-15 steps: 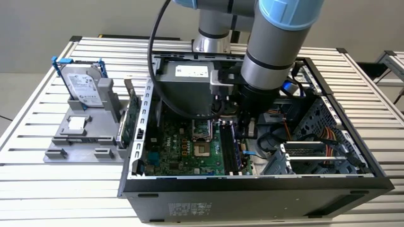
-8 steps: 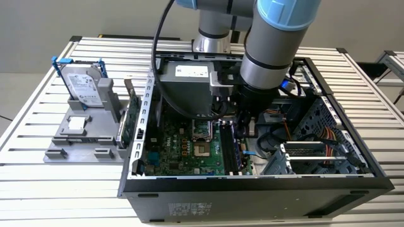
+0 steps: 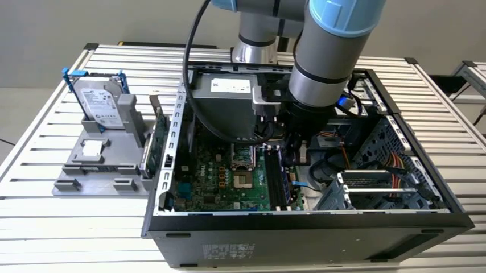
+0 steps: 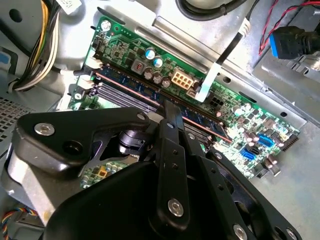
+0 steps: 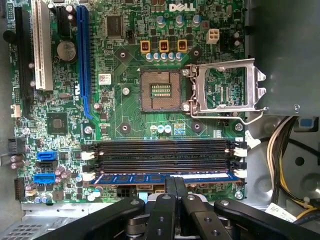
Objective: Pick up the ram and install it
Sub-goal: 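Press down the ram until it locks into place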
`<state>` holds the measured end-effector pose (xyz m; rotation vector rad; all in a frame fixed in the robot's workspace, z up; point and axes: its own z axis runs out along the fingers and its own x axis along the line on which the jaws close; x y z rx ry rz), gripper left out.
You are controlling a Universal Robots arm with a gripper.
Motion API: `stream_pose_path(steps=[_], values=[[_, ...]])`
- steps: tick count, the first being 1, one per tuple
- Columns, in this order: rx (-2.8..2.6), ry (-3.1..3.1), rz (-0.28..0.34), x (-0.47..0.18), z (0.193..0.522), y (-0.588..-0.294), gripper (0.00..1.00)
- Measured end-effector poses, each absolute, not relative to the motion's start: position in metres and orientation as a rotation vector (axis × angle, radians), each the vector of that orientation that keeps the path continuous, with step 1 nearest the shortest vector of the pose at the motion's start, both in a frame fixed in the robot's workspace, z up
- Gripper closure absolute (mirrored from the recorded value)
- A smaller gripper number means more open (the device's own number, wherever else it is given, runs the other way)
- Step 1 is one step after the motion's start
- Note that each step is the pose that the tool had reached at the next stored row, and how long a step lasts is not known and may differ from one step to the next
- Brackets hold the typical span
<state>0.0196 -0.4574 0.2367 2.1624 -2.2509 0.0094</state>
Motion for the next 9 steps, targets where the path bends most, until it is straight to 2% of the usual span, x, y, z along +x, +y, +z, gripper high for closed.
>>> stream_pose_path(steps=[9], values=[[2.162, -2.249, 0.006, 0.0196, 0.2367, -0.4654, 1.00]])
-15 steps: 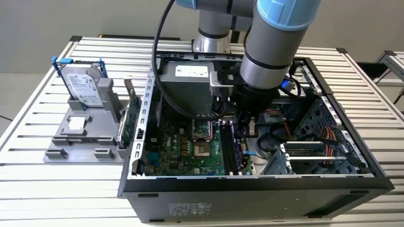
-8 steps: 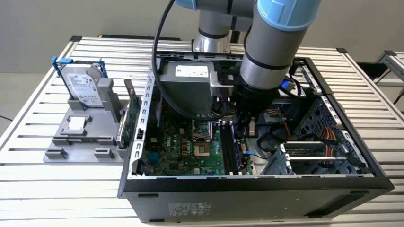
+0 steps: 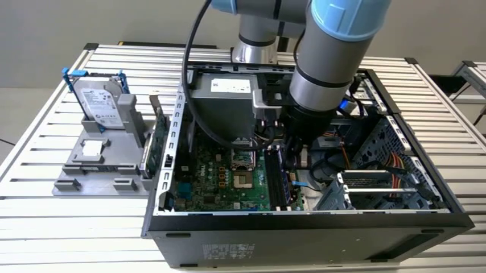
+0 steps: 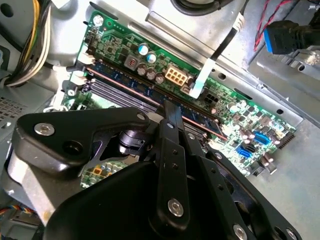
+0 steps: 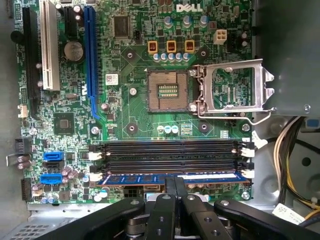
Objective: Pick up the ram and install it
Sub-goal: 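Press down the ram until it locks into place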
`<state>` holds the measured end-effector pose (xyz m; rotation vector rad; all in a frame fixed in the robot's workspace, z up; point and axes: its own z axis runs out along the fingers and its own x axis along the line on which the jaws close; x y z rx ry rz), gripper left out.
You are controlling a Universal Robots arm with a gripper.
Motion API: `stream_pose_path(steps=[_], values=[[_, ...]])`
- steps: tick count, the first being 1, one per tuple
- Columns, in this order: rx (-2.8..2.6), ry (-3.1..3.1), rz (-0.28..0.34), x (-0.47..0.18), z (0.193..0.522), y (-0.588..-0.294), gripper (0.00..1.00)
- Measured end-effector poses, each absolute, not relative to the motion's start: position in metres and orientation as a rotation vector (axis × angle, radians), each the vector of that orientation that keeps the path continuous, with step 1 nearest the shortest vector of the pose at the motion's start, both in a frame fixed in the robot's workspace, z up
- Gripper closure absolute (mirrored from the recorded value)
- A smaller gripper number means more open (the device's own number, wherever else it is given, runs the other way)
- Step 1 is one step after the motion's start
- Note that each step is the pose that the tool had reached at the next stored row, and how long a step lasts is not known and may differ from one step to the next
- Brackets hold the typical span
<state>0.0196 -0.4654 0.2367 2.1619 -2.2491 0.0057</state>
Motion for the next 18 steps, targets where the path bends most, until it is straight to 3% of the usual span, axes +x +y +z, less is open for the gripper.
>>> stream_pose_path(steps=[18], values=[[2.162, -2.249, 0.004, 0.0196, 0.2286, -0.4657, 1.00]])
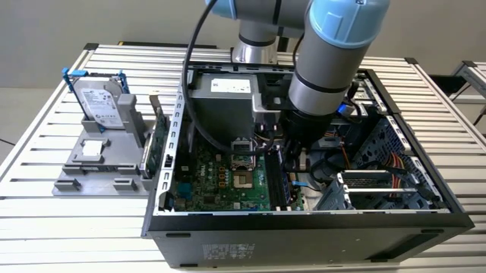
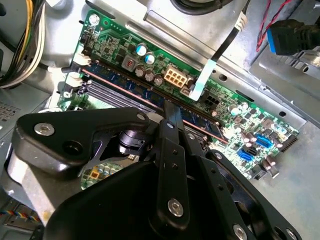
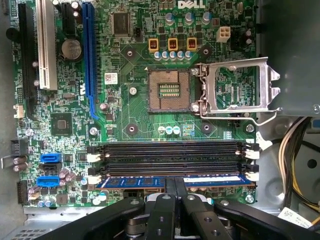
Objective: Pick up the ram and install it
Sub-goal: 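Press down the ram until it locks into place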
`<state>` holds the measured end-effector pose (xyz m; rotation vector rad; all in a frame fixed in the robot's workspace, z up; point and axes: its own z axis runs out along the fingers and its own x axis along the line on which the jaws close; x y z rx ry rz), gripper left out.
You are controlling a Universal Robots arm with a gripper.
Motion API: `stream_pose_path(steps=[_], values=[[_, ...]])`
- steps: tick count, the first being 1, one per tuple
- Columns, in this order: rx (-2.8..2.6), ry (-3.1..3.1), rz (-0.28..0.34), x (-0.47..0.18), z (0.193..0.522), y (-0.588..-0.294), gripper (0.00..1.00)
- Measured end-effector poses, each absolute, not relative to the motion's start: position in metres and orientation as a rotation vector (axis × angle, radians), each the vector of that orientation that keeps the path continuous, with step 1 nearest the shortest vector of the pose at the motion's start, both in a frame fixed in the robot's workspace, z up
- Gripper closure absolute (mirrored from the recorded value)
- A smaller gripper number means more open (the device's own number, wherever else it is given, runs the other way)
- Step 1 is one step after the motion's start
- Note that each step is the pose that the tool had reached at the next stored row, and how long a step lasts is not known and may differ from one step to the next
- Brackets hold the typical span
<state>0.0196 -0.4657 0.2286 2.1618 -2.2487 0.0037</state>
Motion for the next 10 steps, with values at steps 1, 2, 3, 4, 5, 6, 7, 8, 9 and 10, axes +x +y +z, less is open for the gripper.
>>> stream_pose_path(steps=[1, 2, 3, 4, 5, 6, 7, 8, 9, 10], values=[[2.162, -2.249, 0.003, 0.0196, 0.2278, -0.4657, 1.00], [2.162, -2.249, 0.003, 0.0196, 0.2271, -0.4657, 1.00], [2.162, -2.249, 0.002, 0.0196, 0.2267, -0.4658, 1.00], [2.163, -2.250, 0.001, 0.0196, 0.2262, -0.4658, 1.00], [2.163, -2.250, 0.001, 0.0196, 0.2255, -0.4657, 1.00], [2.163, -2.250, 0.000, 0.0196, 0.2246, -0.4657, 1.00], [2.163, -2.250, 0.000, 0.0196, 0.2241, -0.4657, 1.00], [2.163, -2.250, 0.001, 0.0196, 0.2236, -0.4658, 1.00], [2.163, -2.250, 0.001, 0.0196, 0.2231, -0.4658, 1.00], [2.163, -2.250, 0.000, 0.0196, 0.2227, -0.4658, 1.00]])
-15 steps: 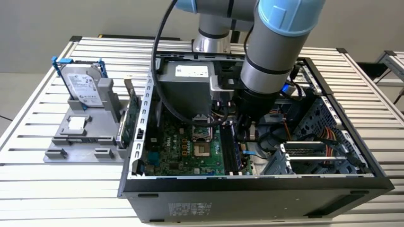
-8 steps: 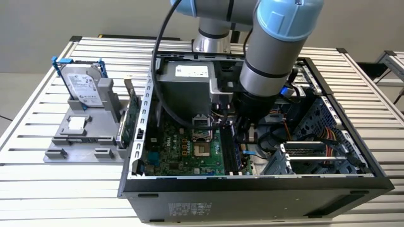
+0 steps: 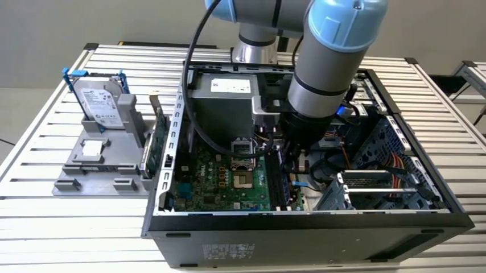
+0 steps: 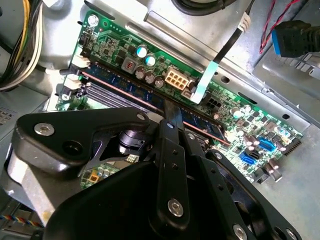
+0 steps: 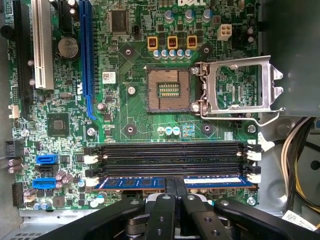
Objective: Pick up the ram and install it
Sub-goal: 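Press down the ram until it locks into place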
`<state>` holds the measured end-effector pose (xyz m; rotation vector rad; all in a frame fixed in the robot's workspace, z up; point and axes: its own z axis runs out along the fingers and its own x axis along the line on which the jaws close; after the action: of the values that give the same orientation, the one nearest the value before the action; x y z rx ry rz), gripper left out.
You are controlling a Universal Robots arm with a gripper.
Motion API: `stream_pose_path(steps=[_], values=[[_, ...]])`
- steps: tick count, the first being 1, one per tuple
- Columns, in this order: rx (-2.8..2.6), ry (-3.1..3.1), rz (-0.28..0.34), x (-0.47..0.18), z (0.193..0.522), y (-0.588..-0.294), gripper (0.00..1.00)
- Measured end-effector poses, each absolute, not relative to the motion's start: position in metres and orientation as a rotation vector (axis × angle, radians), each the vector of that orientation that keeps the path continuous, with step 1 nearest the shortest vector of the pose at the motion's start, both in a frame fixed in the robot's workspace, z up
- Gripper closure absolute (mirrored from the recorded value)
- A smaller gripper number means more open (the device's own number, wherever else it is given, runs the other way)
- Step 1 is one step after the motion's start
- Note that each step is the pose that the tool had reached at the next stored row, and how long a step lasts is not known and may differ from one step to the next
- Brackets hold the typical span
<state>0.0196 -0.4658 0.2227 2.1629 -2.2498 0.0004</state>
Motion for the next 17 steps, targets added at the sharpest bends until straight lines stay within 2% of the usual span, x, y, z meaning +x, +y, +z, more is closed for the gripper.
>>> stream_pose_path(steps=[17], values=[[2.162, -2.249, -0.001, 0.0196, 0.2175, -0.4656, 1.00]])
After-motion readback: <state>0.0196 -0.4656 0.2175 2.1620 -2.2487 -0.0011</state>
